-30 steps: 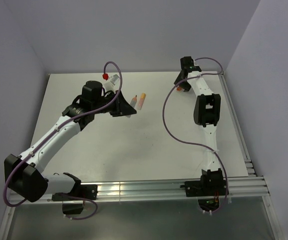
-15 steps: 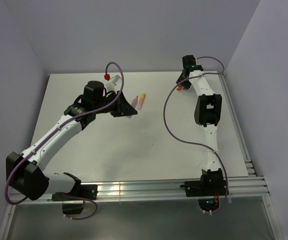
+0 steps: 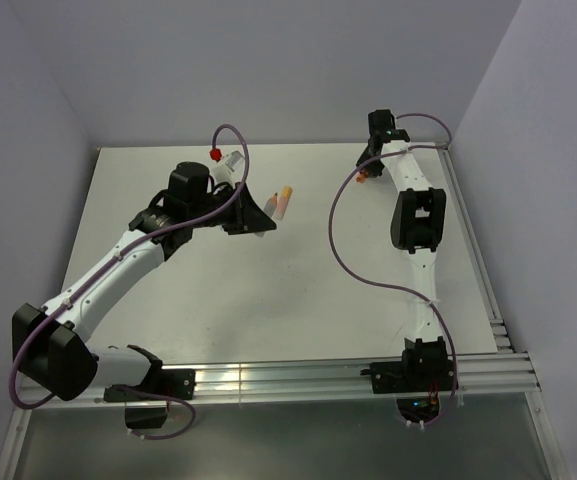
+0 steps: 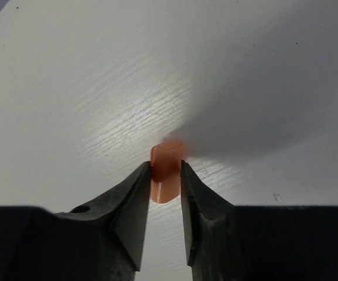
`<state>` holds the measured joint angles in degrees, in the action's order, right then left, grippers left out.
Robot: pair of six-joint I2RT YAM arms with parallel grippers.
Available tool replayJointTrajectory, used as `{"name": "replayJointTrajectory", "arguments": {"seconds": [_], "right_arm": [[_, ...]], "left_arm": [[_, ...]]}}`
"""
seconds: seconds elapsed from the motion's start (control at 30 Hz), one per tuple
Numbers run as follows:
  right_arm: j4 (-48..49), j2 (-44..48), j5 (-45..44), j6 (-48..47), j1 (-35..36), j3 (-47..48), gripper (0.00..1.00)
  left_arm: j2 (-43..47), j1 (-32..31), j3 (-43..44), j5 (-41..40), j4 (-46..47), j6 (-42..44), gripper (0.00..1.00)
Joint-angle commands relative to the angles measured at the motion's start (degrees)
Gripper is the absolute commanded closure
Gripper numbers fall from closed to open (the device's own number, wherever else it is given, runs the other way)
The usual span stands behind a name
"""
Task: Insert the pens into the pen caps
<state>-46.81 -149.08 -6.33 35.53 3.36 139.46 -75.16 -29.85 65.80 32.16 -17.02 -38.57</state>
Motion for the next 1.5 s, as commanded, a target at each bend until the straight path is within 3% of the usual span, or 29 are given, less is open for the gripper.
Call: {"name": "replayJointTrajectory", "arguments": {"seconds": [0.0,0.13,0.3,0.6,0.83,0.97,1.23,1.4,1.47], "right_arm": [[-0.74,-0.60,0.00,0.68,-0.46,2.49,0.67],[-0.57,-0.16,0.09,0.86,-0.54,1.44,0.72],[0.92,2.99,0.26,0.60,-0.37,-3.74,0.87],[9.97,16.35,-0.44,-0.46,2.00,-29.05,0.99],[17.80,30.06,-0.97,0.07,3.94,-48.66,0.97],[14.56,30.87,-2.11,-0.37,3.94,-44.72,0.86],[3.57,17.43,-3.08,1.82,3.94,-19.60,0.65],[1.46,12.32,-2.73,5.07,3.85,-12.91,0.58],[2.15,11.09,-2.37,6.12,3.50,-12.63,0.50]], "left_arm": [[0.10,-0.30,1.52,1.41,2.60,0.07,1.00],[0.01,-0.48,1.52,1.50,2.69,-0.02,1.00],[-0.26,-0.39,1.70,1.41,2.60,-0.02,1.00],[-0.69,-0.48,1.79,1.94,3.04,-0.46,1.00],[-0.17,-0.56,1.35,1.94,3.39,-0.63,1.00],[0.09,-0.56,1.17,1.94,3.65,-0.63,1.00],[0.62,-0.65,1.17,1.59,3.48,-0.63,1.00],[0.71,-0.65,1.26,1.50,3.13,-0.37,1.00],[0.89,-0.56,1.17,1.50,3.13,-0.19,1.00]]}}
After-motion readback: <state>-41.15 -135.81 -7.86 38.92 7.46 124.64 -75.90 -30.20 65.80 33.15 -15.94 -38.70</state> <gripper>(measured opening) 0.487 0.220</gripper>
